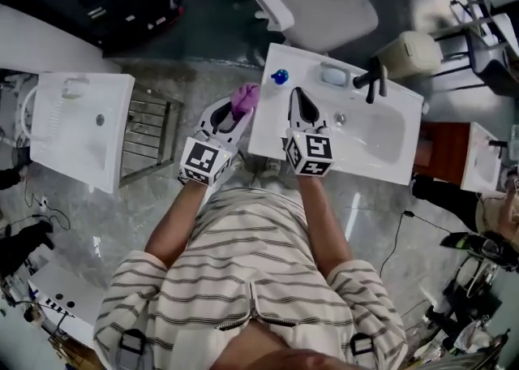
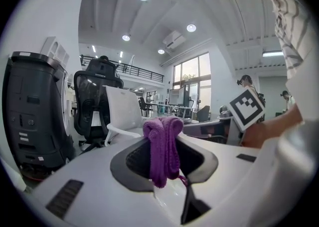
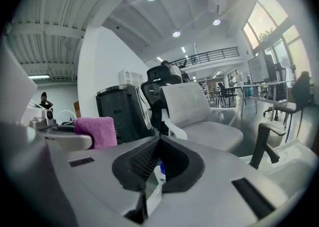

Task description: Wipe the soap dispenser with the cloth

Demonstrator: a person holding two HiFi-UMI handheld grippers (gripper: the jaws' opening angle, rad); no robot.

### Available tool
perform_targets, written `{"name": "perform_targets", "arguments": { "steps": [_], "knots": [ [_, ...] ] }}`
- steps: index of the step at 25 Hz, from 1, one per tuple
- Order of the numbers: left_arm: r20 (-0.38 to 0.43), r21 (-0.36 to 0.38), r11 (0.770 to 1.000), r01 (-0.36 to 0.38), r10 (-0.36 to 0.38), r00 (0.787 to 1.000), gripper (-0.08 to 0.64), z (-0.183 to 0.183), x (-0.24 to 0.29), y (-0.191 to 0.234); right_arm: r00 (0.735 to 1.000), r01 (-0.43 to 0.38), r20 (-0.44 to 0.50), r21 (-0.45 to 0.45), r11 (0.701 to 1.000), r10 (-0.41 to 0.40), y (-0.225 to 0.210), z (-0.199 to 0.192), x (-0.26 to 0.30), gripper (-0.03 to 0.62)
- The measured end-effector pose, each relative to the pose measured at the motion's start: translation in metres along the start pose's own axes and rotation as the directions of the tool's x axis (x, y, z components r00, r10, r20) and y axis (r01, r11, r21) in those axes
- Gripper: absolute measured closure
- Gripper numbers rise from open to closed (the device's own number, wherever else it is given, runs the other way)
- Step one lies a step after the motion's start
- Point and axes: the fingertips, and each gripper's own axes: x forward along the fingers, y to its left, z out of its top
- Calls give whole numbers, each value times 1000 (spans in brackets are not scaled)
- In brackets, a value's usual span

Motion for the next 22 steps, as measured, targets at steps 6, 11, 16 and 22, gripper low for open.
{"name": "perform_targets", "arguments": {
  "steps": [6,11,16,22],
  "knots": [
    [50,-8,999,-48,49,998,443,21,9,-10,998,-19,63,16,1000,18,2,35,-34,583],
    [81,-15,997,-72,73,994,443,41,7,-23,996,-30,88,5,1000,30,5,52,-57,583],
    [104,2,997,-83,82,991,443,54,9,-30,993,-51,108,4,999,51,8,61,-63,583],
    [127,3,994,-113,111,986,443,64,11,-26,989,-62,137,4,998,61,5,74,-63,583]
  ]
}}
